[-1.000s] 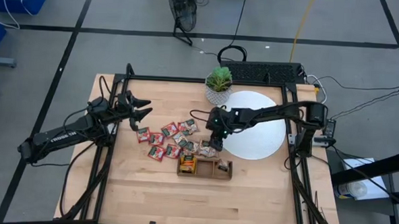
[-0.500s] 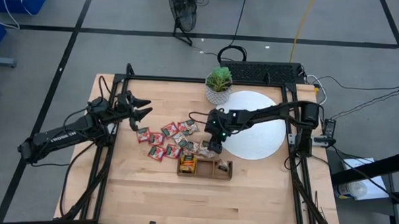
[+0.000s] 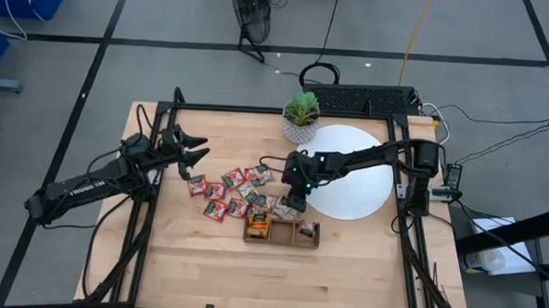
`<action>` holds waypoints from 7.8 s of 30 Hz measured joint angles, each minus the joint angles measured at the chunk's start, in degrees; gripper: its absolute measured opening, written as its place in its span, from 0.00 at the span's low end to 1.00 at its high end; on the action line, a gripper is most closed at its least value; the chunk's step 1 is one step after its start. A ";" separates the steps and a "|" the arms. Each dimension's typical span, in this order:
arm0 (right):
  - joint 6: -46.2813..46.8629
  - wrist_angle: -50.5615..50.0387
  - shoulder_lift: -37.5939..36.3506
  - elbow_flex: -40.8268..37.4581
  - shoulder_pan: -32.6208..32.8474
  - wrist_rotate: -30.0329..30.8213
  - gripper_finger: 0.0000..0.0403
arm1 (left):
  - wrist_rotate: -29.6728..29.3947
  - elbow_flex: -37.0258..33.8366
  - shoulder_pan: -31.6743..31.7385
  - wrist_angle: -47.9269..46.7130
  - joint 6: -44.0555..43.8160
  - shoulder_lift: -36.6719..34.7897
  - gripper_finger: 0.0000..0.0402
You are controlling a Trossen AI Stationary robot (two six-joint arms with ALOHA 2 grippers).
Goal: Pick & Place Tea
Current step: Put the light brown tea bag into the right section of the wooden organizer
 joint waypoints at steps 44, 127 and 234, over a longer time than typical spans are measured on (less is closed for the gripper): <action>-8.32 -1.25 -0.09 1.25 7.80 24.81 0.00 | 0.00 0.00 0.00 0.03 0.00 -0.02 0.45; -15.53 -5.37 6.25 10.96 5.15 31.93 0.58 | 0.00 0.00 -0.02 0.00 0.00 0.00 0.45; 17.90 -40.19 -0.16 21.81 34.05 25.90 0.00 | 0.00 0.00 -0.01 -0.02 0.00 -0.02 0.45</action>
